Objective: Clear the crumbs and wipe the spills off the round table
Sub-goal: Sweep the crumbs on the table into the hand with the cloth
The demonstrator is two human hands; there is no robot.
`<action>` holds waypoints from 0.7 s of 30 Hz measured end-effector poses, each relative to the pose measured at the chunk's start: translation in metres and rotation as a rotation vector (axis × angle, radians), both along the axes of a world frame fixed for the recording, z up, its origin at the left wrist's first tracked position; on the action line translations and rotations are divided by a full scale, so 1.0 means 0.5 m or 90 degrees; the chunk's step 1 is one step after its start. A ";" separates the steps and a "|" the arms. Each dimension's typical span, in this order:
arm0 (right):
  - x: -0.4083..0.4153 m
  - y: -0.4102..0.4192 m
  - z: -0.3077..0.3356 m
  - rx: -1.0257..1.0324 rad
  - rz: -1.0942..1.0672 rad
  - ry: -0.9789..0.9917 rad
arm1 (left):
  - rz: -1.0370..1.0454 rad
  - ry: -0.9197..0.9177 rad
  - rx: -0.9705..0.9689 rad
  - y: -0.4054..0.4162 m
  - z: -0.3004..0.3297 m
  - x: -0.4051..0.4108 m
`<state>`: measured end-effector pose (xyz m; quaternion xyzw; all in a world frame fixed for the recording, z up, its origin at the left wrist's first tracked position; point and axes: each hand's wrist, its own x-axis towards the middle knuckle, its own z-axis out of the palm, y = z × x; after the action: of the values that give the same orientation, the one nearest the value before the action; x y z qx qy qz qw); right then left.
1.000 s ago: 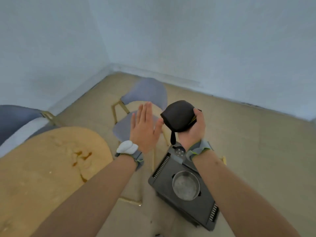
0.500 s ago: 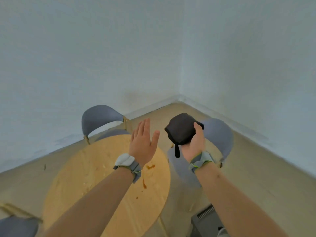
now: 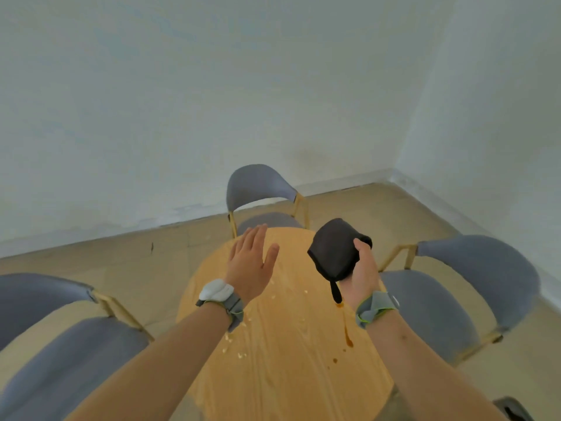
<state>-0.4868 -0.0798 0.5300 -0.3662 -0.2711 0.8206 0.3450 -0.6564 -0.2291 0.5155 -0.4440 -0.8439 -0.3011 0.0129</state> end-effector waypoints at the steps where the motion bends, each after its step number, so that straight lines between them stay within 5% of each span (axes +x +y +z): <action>1: -0.034 -0.007 -0.019 -0.006 0.003 -0.019 | 0.011 -0.013 -0.007 -0.016 -0.022 -0.036; 10: -0.168 0.023 -0.185 -0.018 0.015 -0.104 | 0.076 -0.072 -0.070 -0.080 -0.208 -0.189; 21: -0.235 0.181 -0.470 0.205 0.063 -0.400 | 0.102 -0.092 -0.158 -0.034 -0.453 -0.286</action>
<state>-0.6043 0.0108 0.2949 -0.5279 -0.5071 0.6306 0.2578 -0.7996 -0.2462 0.2891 -0.3505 -0.9062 -0.2233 -0.0786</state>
